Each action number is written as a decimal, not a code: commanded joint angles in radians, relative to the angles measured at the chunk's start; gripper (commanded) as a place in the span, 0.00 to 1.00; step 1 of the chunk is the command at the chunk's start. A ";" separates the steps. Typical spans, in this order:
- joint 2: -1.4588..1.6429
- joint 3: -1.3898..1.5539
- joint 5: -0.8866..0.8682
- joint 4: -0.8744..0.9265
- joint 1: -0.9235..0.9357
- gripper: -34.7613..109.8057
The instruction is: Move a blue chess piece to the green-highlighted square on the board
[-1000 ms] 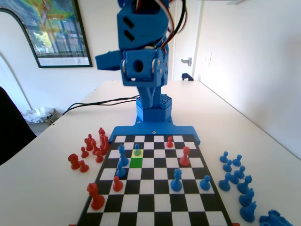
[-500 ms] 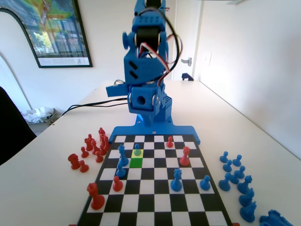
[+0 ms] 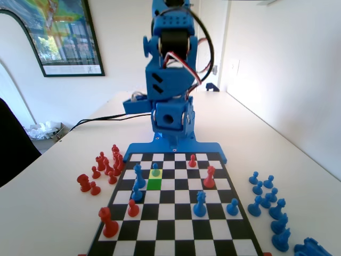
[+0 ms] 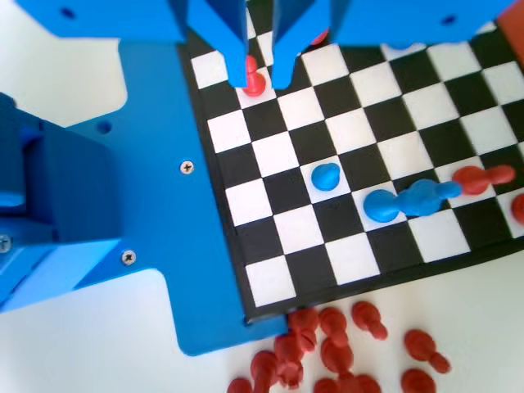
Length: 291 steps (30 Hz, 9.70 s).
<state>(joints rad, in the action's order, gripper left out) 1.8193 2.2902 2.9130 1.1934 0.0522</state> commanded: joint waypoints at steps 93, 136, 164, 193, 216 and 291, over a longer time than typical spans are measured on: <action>-0.293 -0.002 0.396 -0.437 0.193 0.30; -0.293 -0.107 0.391 -0.276 0.186 0.25; -0.426 -0.388 0.261 -0.143 0.178 0.25; -0.440 -0.195 0.282 -0.407 0.199 0.25; -0.440 -0.354 0.278 -0.206 0.187 0.31; 1.226 -0.112 -1.166 0.383 -0.051 0.25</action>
<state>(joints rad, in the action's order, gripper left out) 3.0342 2.1737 1.7411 1.5907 0.0061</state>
